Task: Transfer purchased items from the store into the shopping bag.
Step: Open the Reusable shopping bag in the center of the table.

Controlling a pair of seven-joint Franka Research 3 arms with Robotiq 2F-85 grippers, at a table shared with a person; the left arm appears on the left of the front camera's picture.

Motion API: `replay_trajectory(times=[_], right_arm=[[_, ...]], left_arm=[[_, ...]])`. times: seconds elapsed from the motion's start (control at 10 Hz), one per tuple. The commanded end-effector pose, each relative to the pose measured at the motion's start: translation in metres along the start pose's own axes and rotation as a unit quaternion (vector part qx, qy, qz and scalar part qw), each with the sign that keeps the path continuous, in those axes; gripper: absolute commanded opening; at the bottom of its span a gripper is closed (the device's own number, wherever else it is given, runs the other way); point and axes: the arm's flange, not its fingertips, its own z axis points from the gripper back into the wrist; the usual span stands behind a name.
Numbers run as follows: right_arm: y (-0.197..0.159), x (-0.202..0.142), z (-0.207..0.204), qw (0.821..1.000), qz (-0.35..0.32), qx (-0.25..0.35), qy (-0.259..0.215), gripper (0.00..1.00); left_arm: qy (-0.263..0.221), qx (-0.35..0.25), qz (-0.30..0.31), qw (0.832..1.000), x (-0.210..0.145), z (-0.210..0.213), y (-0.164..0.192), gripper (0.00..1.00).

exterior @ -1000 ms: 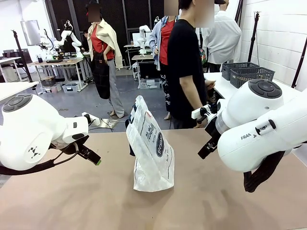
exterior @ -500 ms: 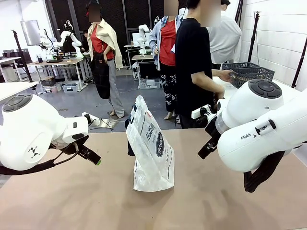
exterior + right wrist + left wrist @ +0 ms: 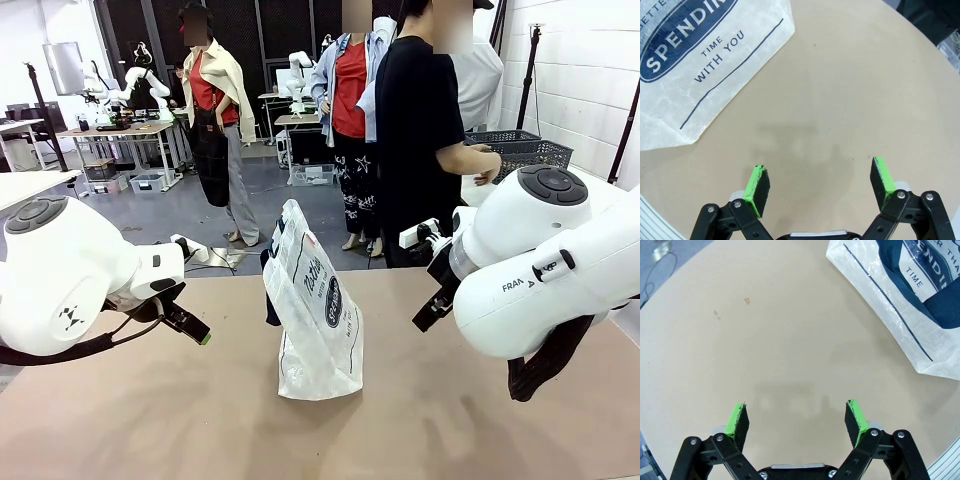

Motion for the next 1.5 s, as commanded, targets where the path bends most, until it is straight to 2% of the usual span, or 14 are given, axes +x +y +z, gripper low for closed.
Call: replay_trajectory(times=[0.0,0.4,0.6,0.8,0.9,1.0,1.2,1.3,1.4], right_arm=[[-0.001,0.0,0.001,1.0,0.002,0.001,-0.001,1.0],[0.0,0.0,0.0,1.0,0.0,0.0,0.0,1.0],[0.012,0.021,0.021,1.0,-0.012,0.019,0.009,1.0],[0.003,0.052,0.04,0.998,-0.033,0.033,0.03,1.0],[-0.002,0.07,0.053,0.996,-0.059,0.054,0.044,1.0],[-0.01,0.091,0.068,0.994,-0.068,0.063,0.056,1.0],[-0.029,0.128,0.088,0.99,-0.085,0.083,0.071,1.0],[-0.033,0.141,0.09,0.99,-0.088,0.074,0.082,1.0],[-0.035,0.147,0.09,0.991,-0.083,0.066,0.087,1.0]], left_arm=[[0.0,0.0,0.001,1.0,0.0,0.0,0.001,1.0],[0.0,0.0,0.0,1.0,0.0,0.0,0.0,1.0],[-0.039,0.009,-0.003,0.999,-0.006,0.025,-0.001,1.0],[-0.086,0.022,0.008,0.996,-0.02,0.052,-0.008,1.0],[-0.133,0.019,0.007,0.991,-0.027,0.068,-0.01,1.0],[-0.161,0.026,-0.002,0.987,-0.037,0.083,-0.012,1.0],[-0.209,0.027,-0.061,0.976,-0.06,0.102,-0.022,1.0],[-0.221,0.027,-0.084,0.971,-0.068,0.109,-0.026,1.0],[-0.168,0.031,-0.123,0.978,-0.071,0.11,-0.03,1.0]])
